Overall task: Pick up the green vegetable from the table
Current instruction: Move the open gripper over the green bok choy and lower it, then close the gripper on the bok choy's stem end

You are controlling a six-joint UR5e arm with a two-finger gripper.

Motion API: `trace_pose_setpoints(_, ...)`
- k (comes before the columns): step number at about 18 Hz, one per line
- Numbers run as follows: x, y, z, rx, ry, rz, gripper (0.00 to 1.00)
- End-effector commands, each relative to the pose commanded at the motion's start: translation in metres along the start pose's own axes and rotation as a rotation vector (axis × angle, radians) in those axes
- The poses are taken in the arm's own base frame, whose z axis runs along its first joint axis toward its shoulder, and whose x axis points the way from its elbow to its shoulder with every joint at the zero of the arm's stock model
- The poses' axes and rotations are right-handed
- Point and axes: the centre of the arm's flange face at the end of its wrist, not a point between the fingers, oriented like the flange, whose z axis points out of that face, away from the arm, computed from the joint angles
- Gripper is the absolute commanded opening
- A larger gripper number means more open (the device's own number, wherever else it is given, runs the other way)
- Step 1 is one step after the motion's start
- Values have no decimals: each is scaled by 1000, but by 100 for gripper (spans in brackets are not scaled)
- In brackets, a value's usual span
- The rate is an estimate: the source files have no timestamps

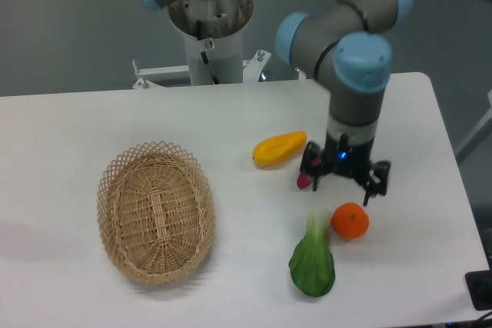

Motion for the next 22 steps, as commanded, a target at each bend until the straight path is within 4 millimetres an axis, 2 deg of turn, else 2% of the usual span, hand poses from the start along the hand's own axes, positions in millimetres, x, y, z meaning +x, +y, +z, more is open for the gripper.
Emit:
trace_pose_setpoints(3,6,-5,29,-21,27,14,100)
trace_pose_setpoints(8,11,-2,53,-71,35,25,100)
trace_pose_setpoints(12,6,2,64,-114,14,32,100)
trace_pose_setpoints(16,14,-1,81,-98,-28,48,100)
trace_pose_setpoints(22,19,3,88,-111,-23,52,100)
